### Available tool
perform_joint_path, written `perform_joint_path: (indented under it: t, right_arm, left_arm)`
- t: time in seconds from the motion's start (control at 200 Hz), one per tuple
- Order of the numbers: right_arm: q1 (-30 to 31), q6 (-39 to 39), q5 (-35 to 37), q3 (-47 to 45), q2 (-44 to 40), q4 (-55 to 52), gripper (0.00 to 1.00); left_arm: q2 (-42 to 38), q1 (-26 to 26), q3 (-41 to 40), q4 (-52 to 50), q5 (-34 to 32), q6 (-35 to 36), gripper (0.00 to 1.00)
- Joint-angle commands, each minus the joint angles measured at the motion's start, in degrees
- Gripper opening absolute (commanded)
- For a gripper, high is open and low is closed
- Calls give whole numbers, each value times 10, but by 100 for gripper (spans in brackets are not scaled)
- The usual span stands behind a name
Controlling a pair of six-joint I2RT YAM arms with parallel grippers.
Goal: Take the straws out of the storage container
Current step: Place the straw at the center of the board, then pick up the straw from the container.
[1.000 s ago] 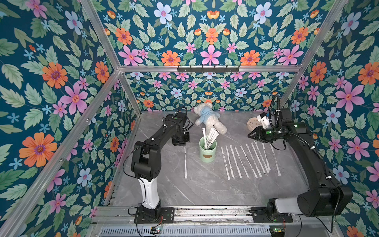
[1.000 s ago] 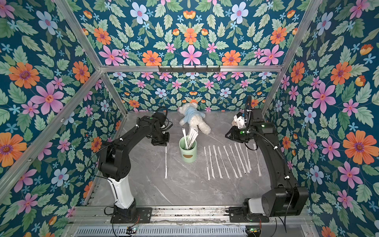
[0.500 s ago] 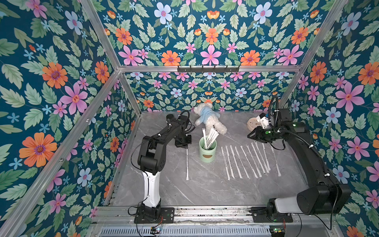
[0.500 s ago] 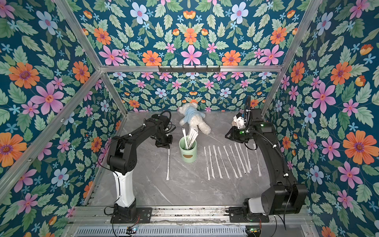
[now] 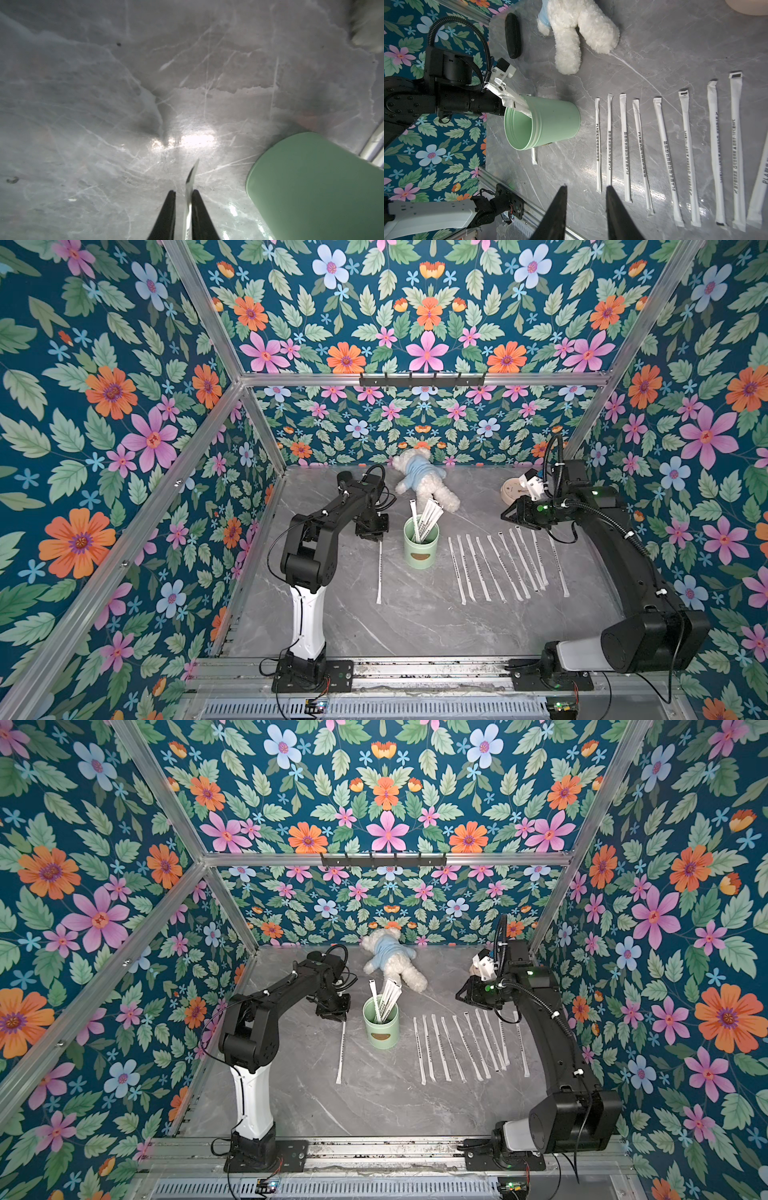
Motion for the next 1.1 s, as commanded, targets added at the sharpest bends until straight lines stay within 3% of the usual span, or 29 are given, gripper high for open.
perform_joint_path:
  t: [0.0,0.155,0.4,0.53,0.73,0.95,1.095]
  right_arm:
    - [0,-2,0,-1,-3,7,34]
    - [0,-2,-1,0,-8,3,34]
    - [0,-1,-2,1,-12,3,35]
    - [1,-1,-4,7,-13,1,35]
    - [0,3,-13,11,-14,4,35]
    - [0,3,-14,12,-13,2,36]
    - [0,3,-16,9,-10,4,36]
  left_arm:
    - [-12,1,0,1,-5,-2,21]
    - [-24,1,4,0,-8,-5,28]
    - [-61,0,-2,22,-7,-17,29]
    - [-149,-15,-48,121,24,-38,28]
    - [-286,-51,-186,331,34,-98,28]
    - [-320,-120,-190,361,-16,-102,28]
    - [-311,-133,-176,354,-27,-104,28]
